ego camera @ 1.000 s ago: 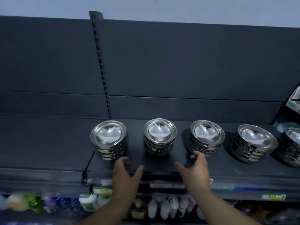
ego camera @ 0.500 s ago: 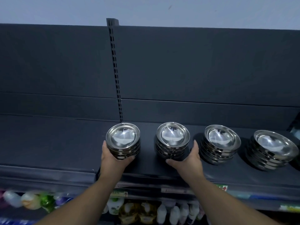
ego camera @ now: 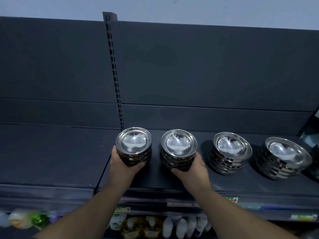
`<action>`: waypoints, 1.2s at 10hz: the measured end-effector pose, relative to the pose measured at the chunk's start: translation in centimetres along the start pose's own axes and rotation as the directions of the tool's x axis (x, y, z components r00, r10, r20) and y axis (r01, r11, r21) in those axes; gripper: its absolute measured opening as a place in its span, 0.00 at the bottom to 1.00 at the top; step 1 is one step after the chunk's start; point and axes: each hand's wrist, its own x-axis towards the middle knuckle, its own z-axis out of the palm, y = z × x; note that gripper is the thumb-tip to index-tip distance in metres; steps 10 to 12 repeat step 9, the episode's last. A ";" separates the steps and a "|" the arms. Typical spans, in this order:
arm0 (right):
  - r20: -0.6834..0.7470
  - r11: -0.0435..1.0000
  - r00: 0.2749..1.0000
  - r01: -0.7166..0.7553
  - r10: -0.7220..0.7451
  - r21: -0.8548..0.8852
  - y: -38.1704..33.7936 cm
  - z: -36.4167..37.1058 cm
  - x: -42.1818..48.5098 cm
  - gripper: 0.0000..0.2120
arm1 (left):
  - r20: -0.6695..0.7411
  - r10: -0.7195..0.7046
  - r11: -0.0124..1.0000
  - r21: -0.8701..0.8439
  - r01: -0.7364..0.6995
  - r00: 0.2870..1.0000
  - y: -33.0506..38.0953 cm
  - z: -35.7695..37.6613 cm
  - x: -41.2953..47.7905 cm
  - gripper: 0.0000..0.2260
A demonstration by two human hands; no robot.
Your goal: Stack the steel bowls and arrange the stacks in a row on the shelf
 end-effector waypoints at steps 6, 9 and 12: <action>0.072 0.979 0.997 -0.015 0.030 -0.205 -0.8 -0.9 -0.7 0.40 | 0.050 -0.071 0.962 0.267 0.056 0.996 0.3 -0.9 -0.4 0.44; 0.278 0.754 0.960 0.204 -0.030 -0.625 -1.1 -5.5 -5.3 0.36 | 0.121 -0.038 0.675 0.735 -0.064 0.992 2.3 -0.7 -6.8 0.43; 0.278 0.754 0.960 0.204 -0.030 -0.625 -1.1 -5.5 -5.3 0.36 | 0.121 -0.038 0.675 0.735 -0.064 0.992 2.3 -0.7 -6.8 0.43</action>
